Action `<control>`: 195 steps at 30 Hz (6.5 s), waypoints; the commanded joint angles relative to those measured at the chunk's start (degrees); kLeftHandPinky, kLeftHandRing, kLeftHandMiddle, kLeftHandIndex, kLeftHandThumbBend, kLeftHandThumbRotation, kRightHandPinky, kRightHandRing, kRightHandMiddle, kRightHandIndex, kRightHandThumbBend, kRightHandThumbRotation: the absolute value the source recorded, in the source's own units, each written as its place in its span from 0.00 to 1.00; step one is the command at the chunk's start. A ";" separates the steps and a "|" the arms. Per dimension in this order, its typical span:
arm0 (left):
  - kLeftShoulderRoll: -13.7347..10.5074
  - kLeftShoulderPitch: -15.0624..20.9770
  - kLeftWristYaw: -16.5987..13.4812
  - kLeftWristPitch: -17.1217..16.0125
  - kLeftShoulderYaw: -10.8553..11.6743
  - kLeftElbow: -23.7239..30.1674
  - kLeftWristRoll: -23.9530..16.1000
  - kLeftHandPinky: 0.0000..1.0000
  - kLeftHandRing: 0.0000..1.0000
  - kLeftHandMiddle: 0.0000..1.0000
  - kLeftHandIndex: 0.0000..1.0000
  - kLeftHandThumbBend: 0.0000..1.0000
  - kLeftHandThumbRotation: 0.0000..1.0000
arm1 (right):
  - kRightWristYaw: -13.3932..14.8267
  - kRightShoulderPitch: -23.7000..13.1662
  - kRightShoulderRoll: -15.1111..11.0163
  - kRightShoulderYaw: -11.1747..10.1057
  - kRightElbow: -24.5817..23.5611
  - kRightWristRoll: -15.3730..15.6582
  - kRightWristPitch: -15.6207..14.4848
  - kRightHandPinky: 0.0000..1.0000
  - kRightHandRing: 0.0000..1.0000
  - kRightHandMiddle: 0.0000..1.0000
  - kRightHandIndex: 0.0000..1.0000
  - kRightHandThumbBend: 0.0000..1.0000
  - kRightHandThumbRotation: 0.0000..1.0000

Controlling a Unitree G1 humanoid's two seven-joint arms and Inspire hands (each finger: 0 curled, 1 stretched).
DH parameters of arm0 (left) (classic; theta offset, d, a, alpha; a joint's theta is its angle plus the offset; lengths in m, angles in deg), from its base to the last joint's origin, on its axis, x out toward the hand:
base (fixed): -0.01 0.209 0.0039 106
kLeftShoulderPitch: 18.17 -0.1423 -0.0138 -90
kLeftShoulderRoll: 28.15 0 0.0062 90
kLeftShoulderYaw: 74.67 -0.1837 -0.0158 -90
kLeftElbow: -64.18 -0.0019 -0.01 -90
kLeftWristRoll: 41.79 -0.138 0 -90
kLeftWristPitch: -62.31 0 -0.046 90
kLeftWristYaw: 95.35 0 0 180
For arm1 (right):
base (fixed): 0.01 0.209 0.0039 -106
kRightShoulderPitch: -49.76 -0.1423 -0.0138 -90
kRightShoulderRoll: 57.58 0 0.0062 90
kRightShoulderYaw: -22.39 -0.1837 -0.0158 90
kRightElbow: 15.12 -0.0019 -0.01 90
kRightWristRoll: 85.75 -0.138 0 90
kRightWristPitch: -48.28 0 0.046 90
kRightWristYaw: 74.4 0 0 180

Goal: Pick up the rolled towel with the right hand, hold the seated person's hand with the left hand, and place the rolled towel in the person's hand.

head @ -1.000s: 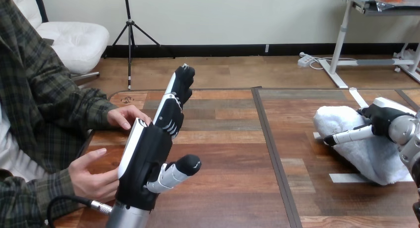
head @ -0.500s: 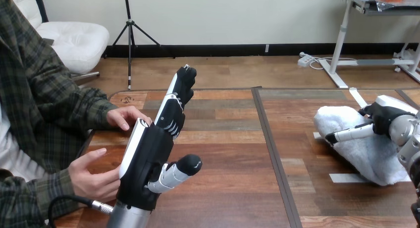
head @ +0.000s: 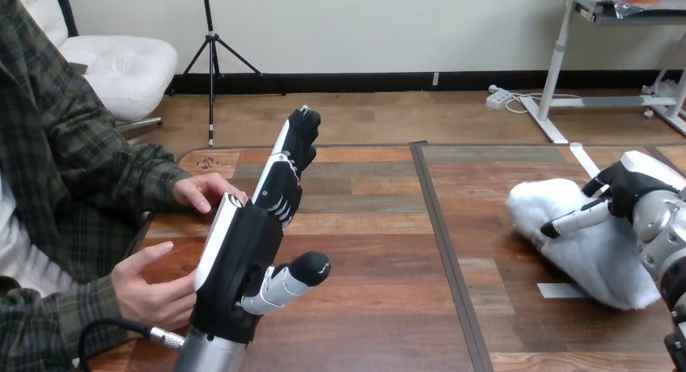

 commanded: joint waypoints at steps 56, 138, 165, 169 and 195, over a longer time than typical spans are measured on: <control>-0.45 0.81 -0.15 1.45 0.29 4.69 0.53 0.97 1.00 1.00 1.00 1.00 0.81 | -1.05 1.20 1.77 -8.20 -2.53 -10.09 6.22 0.30 0.34 0.42 0.45 0.82 0.00; -11.76 -2.90 -11.66 5.75 12.17 17.08 -19.12 0.95 1.00 1.00 1.00 1.00 0.82 | -9.42 7.07 5.15 -15.50 -17.51 -21.49 12.03 0.31 0.37 0.44 0.45 0.80 0.00; -23.75 -5.31 -11.31 12.73 19.08 18.14 -20.91 0.99 1.00 1.00 1.00 1.00 0.69 | -10.36 6.17 6.14 -15.83 -17.27 -20.94 11.28 0.33 0.39 0.45 0.46 0.80 0.00; -25.65 -5.51 -11.01 14.64 19.61 17.33 -21.34 0.97 1.00 1.00 1.00 1.00 0.66 | -10.67 6.23 6.13 -15.88 -17.91 -21.05 11.29 0.33 0.39 0.45 0.45 0.80 0.00; -36.60 -0.20 -9.31 12.18 18.44 -0.52 -20.68 0.79 0.87 0.91 0.93 1.00 0.42 | -11.29 6.38 5.16 -15.72 -22.10 -20.63 10.50 0.31 0.38 0.45 0.45 0.77 0.00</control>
